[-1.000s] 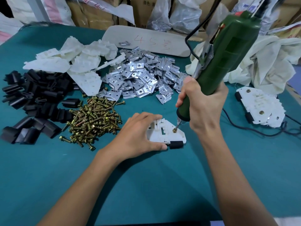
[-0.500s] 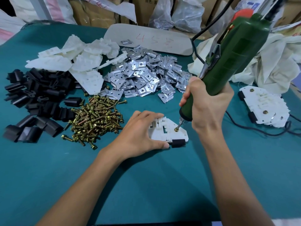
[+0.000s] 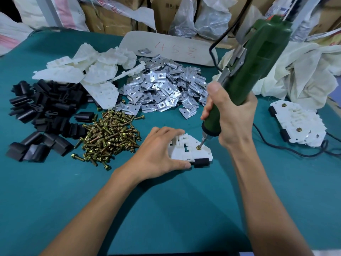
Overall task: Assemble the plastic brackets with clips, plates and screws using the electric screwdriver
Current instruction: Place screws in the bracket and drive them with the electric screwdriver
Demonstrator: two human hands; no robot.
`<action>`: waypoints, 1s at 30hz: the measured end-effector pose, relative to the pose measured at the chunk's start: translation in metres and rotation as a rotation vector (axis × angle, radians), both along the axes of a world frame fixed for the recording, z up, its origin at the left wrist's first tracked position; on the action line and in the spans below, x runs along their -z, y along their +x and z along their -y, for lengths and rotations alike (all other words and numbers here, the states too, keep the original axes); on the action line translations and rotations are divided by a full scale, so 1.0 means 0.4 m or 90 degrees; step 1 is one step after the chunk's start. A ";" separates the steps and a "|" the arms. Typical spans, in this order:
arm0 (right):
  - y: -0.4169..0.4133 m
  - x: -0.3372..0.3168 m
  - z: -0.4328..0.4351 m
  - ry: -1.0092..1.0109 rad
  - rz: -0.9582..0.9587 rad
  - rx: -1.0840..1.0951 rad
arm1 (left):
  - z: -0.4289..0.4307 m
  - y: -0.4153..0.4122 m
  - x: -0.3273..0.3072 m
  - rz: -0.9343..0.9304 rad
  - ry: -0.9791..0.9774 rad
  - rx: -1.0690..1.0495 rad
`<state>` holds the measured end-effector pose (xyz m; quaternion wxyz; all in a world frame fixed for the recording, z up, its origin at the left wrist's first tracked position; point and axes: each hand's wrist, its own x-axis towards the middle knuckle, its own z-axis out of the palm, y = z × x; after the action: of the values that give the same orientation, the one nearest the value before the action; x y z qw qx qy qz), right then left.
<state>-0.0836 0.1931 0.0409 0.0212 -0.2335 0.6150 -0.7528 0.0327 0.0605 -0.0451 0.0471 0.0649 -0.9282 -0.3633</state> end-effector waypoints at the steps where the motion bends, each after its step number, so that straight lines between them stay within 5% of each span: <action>1: 0.002 -0.008 -0.006 -0.010 0.007 -0.001 | -0.002 0.000 -0.005 0.006 0.000 0.000; 11: 0.015 -0.070 -0.086 -0.070 -0.001 0.023 | 0.016 -0.038 -0.094 0.155 -0.068 0.111; 16: 0.016 -0.072 -0.102 -0.070 0.002 0.033 | 0.004 -0.030 -0.109 0.121 -0.406 -0.169; 19: 0.013 -0.068 -0.102 -0.072 0.010 0.036 | 0.013 -0.010 -0.120 0.077 -0.318 -0.218; 23: 0.008 -0.055 -0.097 -0.067 0.011 0.049 | 0.018 0.028 -0.133 0.160 -0.158 0.099; 30: -0.001 -0.033 -0.088 -0.063 0.006 0.050 | -0.033 0.016 -0.063 0.103 -0.227 0.113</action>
<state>-0.0840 0.2282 0.0541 -0.0174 -0.2064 0.5854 -0.7838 0.0391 0.0737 -0.0199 -0.0491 0.0022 -0.9806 -0.1899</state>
